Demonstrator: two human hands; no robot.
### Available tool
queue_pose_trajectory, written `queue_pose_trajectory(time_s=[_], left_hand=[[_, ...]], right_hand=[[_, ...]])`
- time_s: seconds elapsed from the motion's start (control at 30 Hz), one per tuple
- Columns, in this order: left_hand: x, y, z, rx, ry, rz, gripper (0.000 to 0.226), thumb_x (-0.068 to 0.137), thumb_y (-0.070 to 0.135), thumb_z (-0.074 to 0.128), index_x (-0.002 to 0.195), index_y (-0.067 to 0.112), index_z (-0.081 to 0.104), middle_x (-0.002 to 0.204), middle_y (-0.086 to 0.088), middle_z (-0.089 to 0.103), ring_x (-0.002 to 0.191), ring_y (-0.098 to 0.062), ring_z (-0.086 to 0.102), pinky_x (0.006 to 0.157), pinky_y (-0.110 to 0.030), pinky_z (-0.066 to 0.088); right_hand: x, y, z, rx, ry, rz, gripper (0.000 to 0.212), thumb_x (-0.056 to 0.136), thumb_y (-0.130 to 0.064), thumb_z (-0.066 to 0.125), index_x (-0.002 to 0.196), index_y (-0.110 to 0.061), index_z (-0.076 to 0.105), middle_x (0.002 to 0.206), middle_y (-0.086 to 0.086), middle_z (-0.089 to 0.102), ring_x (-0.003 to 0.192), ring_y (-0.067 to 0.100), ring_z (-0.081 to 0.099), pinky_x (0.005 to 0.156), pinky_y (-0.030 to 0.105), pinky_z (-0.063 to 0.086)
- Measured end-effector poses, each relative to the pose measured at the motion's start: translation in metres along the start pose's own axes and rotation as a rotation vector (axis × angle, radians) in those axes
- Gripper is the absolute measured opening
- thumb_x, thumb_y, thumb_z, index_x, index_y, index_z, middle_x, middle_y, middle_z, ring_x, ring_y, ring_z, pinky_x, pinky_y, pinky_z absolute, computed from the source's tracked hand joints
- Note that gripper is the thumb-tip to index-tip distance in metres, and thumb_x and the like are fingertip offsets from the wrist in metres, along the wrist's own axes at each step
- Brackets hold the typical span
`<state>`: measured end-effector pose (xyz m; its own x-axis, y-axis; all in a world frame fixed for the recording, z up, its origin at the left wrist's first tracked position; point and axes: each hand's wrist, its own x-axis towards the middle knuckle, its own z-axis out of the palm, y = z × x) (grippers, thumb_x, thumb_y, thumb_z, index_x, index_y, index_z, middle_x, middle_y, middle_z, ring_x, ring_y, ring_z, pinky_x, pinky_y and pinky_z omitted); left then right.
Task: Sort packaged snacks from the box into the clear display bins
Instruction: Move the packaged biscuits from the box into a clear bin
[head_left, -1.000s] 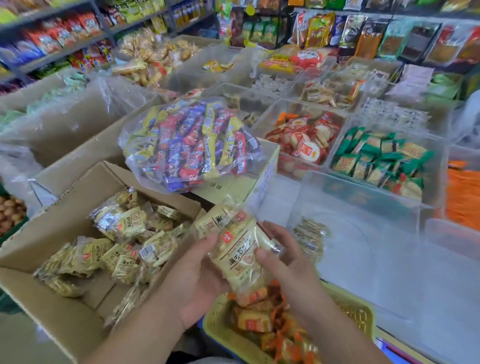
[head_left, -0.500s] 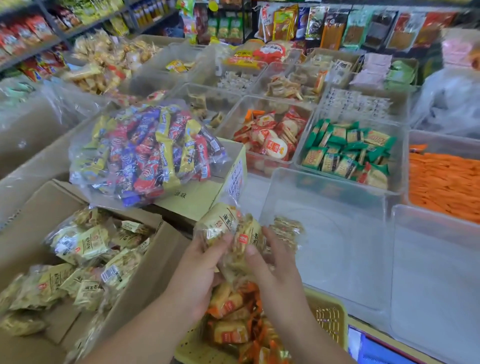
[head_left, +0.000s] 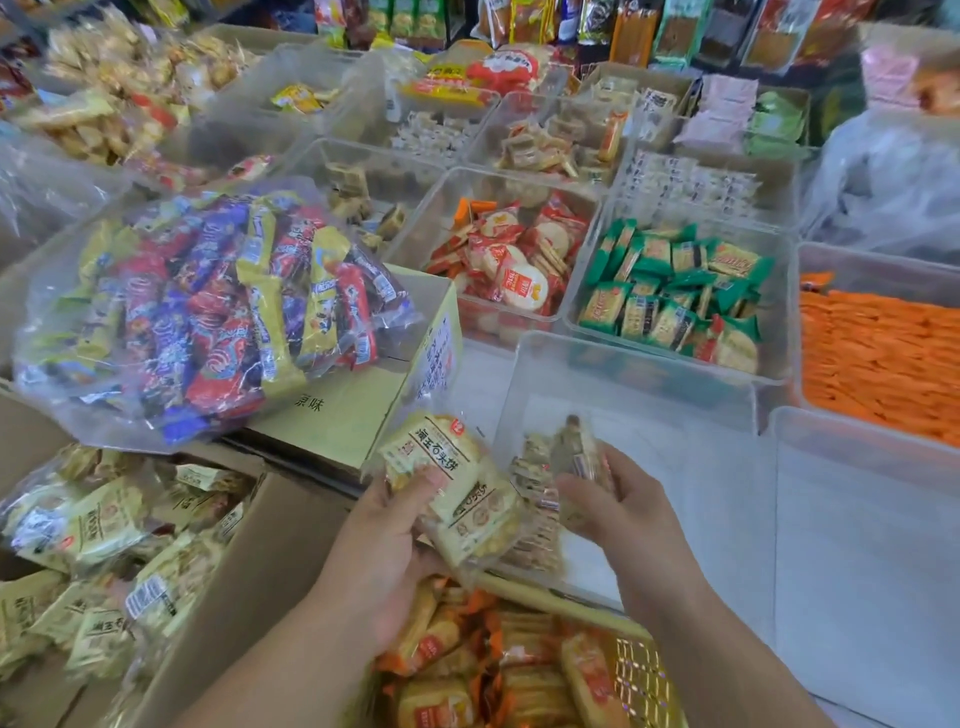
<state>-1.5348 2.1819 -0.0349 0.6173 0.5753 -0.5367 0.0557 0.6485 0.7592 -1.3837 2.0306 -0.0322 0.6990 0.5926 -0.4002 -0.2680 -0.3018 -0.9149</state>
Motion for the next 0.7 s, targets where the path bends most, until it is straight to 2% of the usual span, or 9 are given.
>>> queue_pose_trajectory(time_s=[0.1, 0.17, 0.23, 0.33, 0.4, 0.47, 0.53, 0.6, 0.7], left_hand=[[0.009, -0.005, -0.010, -0.081, 0.017, -0.045, 0.025, 0.083, 0.023, 0.070, 0.105, 0.032, 0.078, 0.115, -0.012, 0.077, 0.100, -0.033, 0.076, 0.064, -0.050, 0.063], [0.013, -0.008, -0.013, -0.107, 0.024, -0.075, 0.038, 0.085, 0.022, 0.069, 0.123, 0.024, 0.069, 0.119, -0.017, 0.074, 0.101, -0.039, 0.074, 0.055, -0.045, 0.060], [0.016, -0.008, -0.012, -0.108, 0.021, -0.089, 0.043, 0.086, 0.022, 0.068, 0.129, 0.020, 0.063, 0.123, -0.020, 0.072, 0.103, -0.041, 0.072, 0.052, -0.042, 0.058], [0.019, -0.008, -0.012, -0.085, 0.011, -0.095, 0.046, 0.086, 0.024, 0.068, 0.131, 0.023, 0.062, 0.124, -0.011, 0.074, 0.111, -0.034, 0.072, 0.070, -0.052, 0.063], [0.019, -0.007, -0.015, -0.064, -0.016, -0.114, 0.047, 0.089, 0.025, 0.066, 0.135, 0.024, 0.060, 0.127, -0.008, 0.073, 0.116, -0.033, 0.070, 0.086, -0.056, 0.061], [0.019, -0.006, -0.017, -0.062, -0.033, -0.133, 0.047, 0.090, 0.025, 0.066, 0.137, 0.024, 0.059, 0.130, -0.008, 0.072, 0.119, -0.033, 0.069, 0.092, -0.057, 0.059], [0.019, -0.006, -0.020, -0.070, -0.037, -0.143, 0.048, 0.090, 0.024, 0.066, 0.137, 0.023, 0.059, 0.131, -0.008, 0.071, 0.120, -0.032, 0.068, 0.095, -0.058, 0.057], [0.020, -0.006, -0.020, -0.066, -0.042, -0.141, 0.049, 0.090, 0.023, 0.066, 0.138, 0.022, 0.058, 0.132, -0.008, 0.071, 0.121, -0.032, 0.068, 0.095, -0.058, 0.057], [0.021, -0.007, -0.022, -0.050, -0.046, -0.131, 0.049, 0.091, 0.023, 0.065, 0.139, 0.022, 0.057, 0.133, -0.008, 0.070, 0.121, -0.031, 0.068, 0.092, -0.056, 0.059]], right_hand=[[0.042, 0.008, -0.025, -0.039, 0.117, 0.012, 0.025, 0.084, -0.029, 0.072, 0.101, -0.048, 0.072, 0.092, -0.006, 0.074, 0.092, 0.031, 0.066, 0.082, 0.055, 0.057], [0.074, 0.016, -0.038, -0.093, 0.134, 0.019, 0.026, 0.090, -0.027, 0.072, 0.107, -0.045, 0.067, 0.099, -0.004, 0.072, 0.090, 0.028, 0.068, 0.083, 0.055, 0.056], [0.103, 0.023, -0.042, -0.152, 0.127, 0.023, 0.029, 0.090, -0.028, 0.072, 0.110, -0.045, 0.059, 0.109, -0.004, 0.067, 0.092, 0.022, 0.069, 0.083, 0.050, 0.058], [0.139, 0.037, -0.040, -0.297, 0.100, 0.032, 0.027, 0.087, -0.028, 0.075, 0.101, -0.039, 0.054, 0.109, -0.007, 0.063, 0.087, 0.020, 0.067, 0.078, 0.046, 0.057], [0.157, 0.048, -0.037, -0.413, 0.075, 0.035, 0.029, 0.087, -0.028, 0.074, 0.105, -0.034, 0.052, 0.111, -0.006, 0.061, 0.086, 0.018, 0.065, 0.069, 0.040, 0.054], [0.170, 0.058, -0.035, -0.572, 0.036, -0.001, 0.032, 0.087, -0.028, 0.072, 0.111, -0.031, 0.051, 0.114, -0.003, 0.062, 0.086, 0.016, 0.061, 0.065, 0.032, 0.049], [0.179, 0.066, -0.035, -0.718, -0.017, -0.033, 0.031, 0.091, -0.032, 0.068, 0.120, -0.030, 0.057, 0.120, 0.001, 0.064, 0.093, 0.022, 0.061, 0.076, 0.036, 0.049], [0.187, 0.069, -0.037, -0.881, -0.078, -0.080, 0.033, 0.097, -0.036, 0.062, 0.129, -0.029, 0.065, 0.128, 0.008, 0.062, 0.111, 0.030, 0.057, 0.096, 0.040, 0.045], [0.190, 0.068, -0.038, -0.918, -0.223, -0.050, 0.035, 0.104, -0.040, 0.050, 0.138, -0.035, 0.060, 0.135, 0.007, 0.059, 0.118, 0.029, 0.055, 0.099, 0.038, 0.044]])
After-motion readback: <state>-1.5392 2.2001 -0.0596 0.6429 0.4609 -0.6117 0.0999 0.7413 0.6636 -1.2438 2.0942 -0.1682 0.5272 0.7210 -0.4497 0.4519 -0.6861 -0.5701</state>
